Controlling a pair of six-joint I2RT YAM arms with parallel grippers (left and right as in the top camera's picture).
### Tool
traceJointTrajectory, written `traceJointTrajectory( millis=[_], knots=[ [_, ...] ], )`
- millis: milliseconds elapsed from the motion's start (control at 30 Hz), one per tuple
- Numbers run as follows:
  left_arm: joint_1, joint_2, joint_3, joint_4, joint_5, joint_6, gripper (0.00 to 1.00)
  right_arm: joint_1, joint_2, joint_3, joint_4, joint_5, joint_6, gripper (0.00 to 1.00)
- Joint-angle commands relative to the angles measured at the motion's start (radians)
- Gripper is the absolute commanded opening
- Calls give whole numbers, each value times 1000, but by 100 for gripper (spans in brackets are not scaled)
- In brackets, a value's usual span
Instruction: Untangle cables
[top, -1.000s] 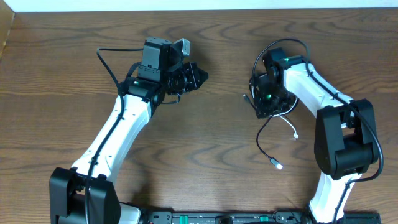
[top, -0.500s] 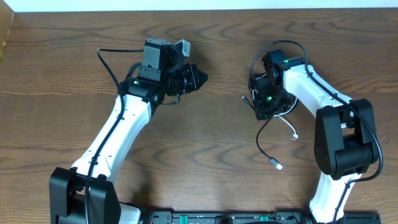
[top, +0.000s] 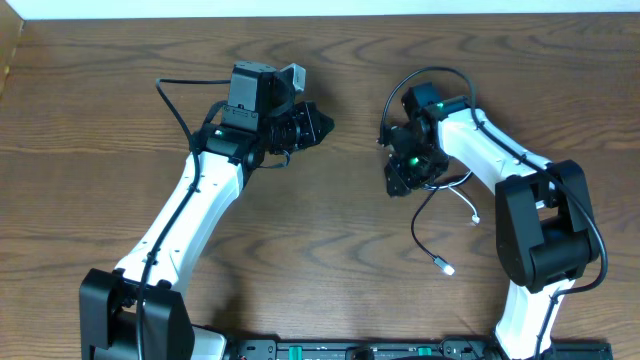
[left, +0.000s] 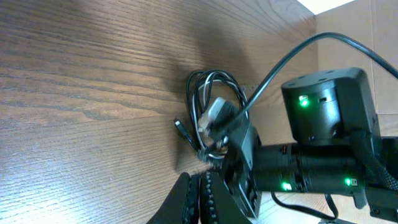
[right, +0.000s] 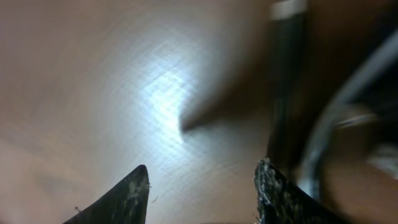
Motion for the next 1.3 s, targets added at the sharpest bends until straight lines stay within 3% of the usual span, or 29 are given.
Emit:
traceJointTrajectory(
  millis=[0,367,533,733,867,1267],
  knots=[
    [0,-4,20,-2,-13,-2,8,-11,0,22,29,86,172,51],
    [0,-1,20,-9,-31,-2,8,-5,-1,61,72,266,426,43],
    [0,5,20,-11,-31,-4,8,2,10,61,105,269,499,33],
    [0,6,20,-29,-31,-12,8,29,33,51,101,266,510,28],
    [0,6,20,-27,-32,-12,8,37,37,31,113,289,540,16],
    [0,7,19,-28,-32,-12,8,36,37,21,176,354,561,10]
  ],
)
